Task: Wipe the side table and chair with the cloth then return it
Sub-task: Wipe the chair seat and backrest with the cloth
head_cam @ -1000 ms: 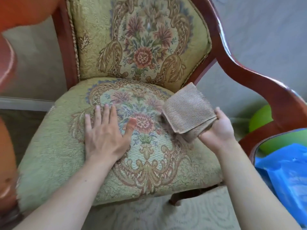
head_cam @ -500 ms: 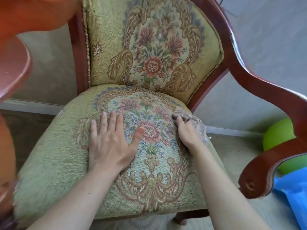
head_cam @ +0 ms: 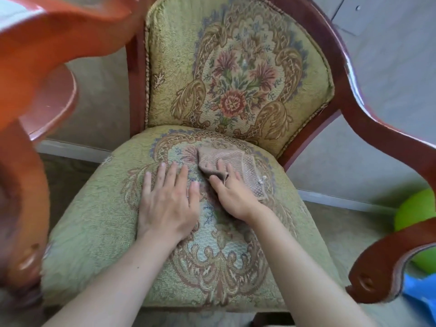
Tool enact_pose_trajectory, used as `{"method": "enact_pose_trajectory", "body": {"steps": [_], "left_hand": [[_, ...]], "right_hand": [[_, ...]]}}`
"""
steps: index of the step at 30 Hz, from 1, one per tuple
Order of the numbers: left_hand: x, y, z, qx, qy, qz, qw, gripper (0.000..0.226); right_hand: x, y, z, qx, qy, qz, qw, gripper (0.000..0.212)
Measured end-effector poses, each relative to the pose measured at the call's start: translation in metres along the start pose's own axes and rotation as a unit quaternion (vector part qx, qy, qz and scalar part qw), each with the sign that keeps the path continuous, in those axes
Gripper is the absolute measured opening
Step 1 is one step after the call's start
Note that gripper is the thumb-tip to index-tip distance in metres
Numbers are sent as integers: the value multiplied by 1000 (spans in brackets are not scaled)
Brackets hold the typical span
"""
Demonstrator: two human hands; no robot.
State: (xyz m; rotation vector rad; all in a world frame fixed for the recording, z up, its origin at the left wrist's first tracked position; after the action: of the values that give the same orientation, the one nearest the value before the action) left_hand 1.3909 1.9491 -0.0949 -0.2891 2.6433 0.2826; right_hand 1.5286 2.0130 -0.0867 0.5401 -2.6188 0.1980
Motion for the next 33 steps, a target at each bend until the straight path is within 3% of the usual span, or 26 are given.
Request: {"method": "enact_pose_trajectory", "body": {"steps": [6,13,19,23,28,33], "left_hand": [[7,7,-2,28,3,17,999,76],[9,10,-1,7,46,-32,998,76],[10,7,2,-4,37,-31,999,75],[11,10,1,-13,37,-30,999,77],[12,9,0,-12,35,-30,999,78],[11,8,0,-5,33,-31,999,79]], "right_hand": [[27,-87,22,64,-51,-113,990,51],[11,-14,6,57,-131,-123,982,49],[-11,92,-18,-19,-193,-37,980,52],[-13,124,-21,2,-193,0,981,55],[19,63,-11,-11,-110,-108,988,53],[30,-11,-2,62,-73,-161,982,49]]}}
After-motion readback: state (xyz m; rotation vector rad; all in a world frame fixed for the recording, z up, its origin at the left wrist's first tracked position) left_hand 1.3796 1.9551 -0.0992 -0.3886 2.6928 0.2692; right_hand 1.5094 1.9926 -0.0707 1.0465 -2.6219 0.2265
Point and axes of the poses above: each hand's wrist, its own y-axis towards the middle knuckle, its own z-axis out of the palm, x = y × z, the point moved 9 cm from there along y, towards the middle knuckle, and after that the axes turned 7 degrees about -z, right-handed, at the moved point
